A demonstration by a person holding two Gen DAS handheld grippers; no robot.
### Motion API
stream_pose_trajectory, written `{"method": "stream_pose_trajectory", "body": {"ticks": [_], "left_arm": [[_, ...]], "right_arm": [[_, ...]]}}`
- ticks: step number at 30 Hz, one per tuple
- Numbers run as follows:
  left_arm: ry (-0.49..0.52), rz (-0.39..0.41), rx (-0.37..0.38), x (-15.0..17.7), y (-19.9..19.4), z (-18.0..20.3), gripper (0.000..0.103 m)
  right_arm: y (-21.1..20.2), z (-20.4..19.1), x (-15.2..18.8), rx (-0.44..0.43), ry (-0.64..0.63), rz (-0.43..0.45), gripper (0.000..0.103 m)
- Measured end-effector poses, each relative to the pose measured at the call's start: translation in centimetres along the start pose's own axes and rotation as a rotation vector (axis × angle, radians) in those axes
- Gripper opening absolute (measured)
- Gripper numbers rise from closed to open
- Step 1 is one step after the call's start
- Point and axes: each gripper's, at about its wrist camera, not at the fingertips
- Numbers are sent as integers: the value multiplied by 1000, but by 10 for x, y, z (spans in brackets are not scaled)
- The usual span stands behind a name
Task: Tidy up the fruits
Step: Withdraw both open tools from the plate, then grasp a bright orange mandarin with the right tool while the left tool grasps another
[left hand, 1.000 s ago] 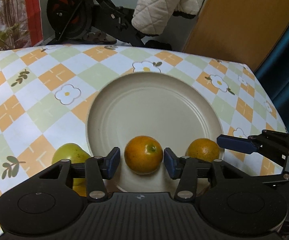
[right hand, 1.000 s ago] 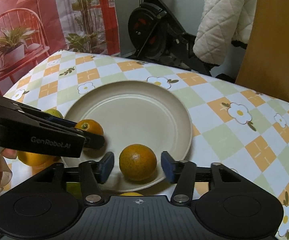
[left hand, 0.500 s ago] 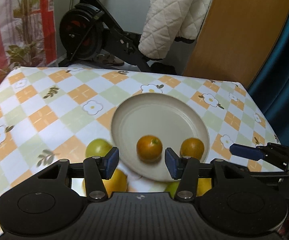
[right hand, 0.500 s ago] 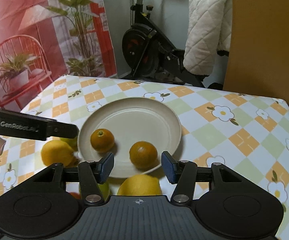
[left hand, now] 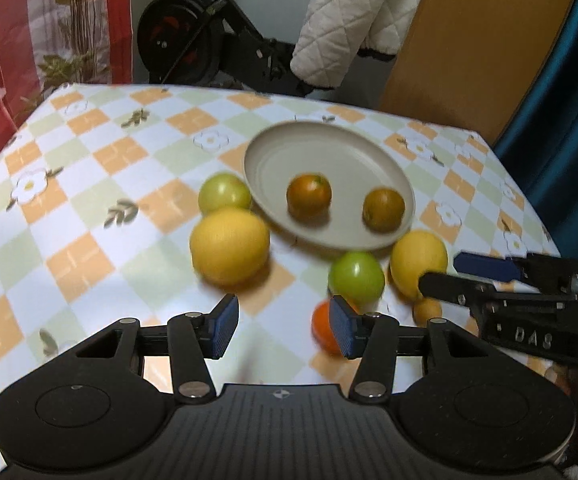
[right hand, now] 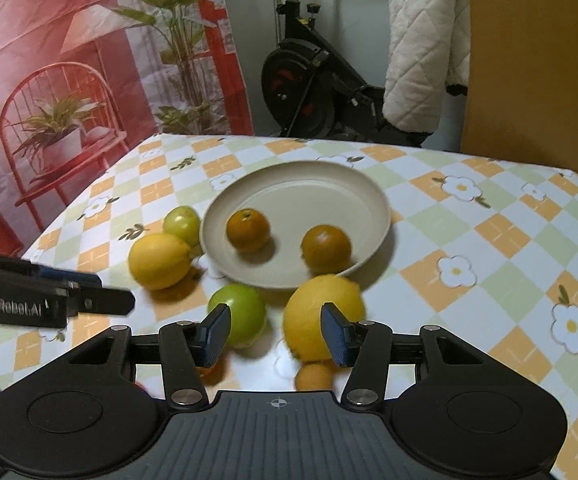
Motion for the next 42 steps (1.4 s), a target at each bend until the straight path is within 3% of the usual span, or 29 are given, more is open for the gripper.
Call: {"method": "stream_pose_trajectory", "body": {"ticks": [11,20,35,37,42], "left_arm": [[-18,-82,-20,37,8,-8,53],[8,-76,23,45,2,5,53],[-37,-160,43,52,27,4,52],[-37,-159,49,52,27,4,39],[-49,-136,10,50,25,-2,39]], "right_arm": [[3,-12,12,-25,3,-33,46],[5,-21,16,-32,-20,-49,46],[13,-23,21,-47,-28,-80,45],[14,-23,21,-52,-29,-84,45],[19,-27,21,-73,-42,-94,38]]}}
Point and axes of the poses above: each gripper's, at about its wrist camera, not at the fingertips, and y roughly the way its jaws point, z to its right, x to its underside, and after that the axes turned 3 degrees about -y, right-handed
